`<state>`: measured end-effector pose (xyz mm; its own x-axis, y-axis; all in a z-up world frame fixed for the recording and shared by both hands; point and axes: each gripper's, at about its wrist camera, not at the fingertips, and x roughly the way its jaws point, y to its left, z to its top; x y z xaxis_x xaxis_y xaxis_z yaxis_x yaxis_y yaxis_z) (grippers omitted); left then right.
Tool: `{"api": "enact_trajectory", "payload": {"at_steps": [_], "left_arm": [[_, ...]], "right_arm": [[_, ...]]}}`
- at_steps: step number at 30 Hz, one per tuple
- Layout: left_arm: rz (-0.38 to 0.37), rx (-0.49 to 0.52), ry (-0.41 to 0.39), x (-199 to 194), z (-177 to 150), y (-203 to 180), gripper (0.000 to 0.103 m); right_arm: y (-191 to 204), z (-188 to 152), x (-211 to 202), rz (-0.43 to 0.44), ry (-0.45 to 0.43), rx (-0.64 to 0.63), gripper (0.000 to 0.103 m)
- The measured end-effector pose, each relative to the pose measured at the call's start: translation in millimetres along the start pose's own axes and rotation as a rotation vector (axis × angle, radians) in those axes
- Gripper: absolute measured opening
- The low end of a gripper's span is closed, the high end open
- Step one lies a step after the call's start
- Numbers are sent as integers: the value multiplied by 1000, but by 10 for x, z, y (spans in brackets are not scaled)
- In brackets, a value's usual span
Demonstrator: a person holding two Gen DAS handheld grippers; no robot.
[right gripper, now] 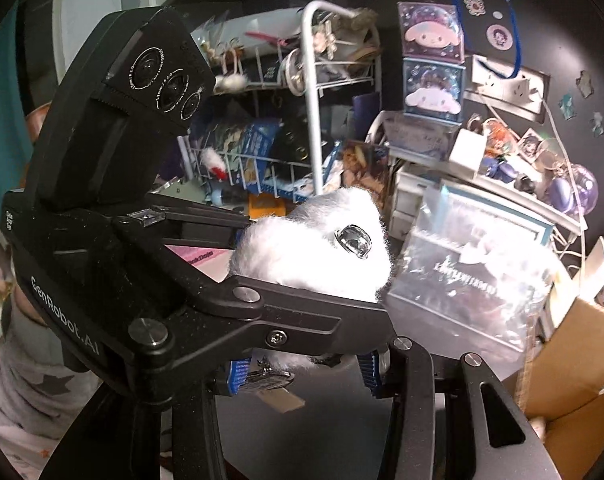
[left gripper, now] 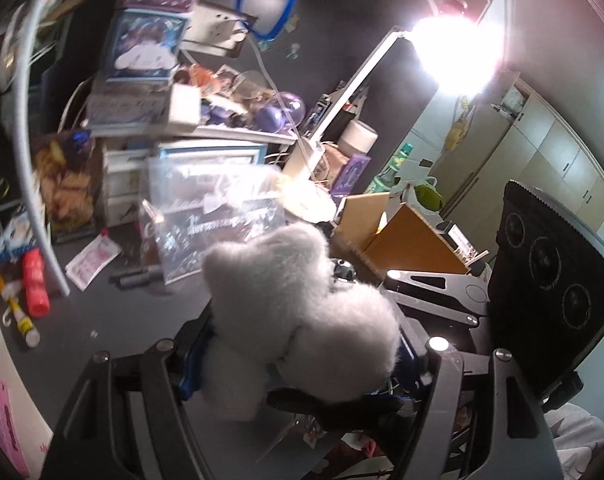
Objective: Organize objects
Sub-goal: 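Carry the panda plush into the box and open the right tool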
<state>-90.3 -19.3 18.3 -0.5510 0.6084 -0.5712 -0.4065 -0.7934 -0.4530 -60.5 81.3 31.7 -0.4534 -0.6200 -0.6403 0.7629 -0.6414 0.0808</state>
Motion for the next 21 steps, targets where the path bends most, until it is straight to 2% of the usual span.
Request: {"api": "enact_trajectory", "payload": {"at_steps": [10,21], "left_arm": [[-21,57,21,169,365,-375,71],[-79,128,87,645,676,-850,71]], "right_arm": [[-355,135,-378,-20,-10,16,40],[-845,46,-819,-76,-15,79,40]]}}
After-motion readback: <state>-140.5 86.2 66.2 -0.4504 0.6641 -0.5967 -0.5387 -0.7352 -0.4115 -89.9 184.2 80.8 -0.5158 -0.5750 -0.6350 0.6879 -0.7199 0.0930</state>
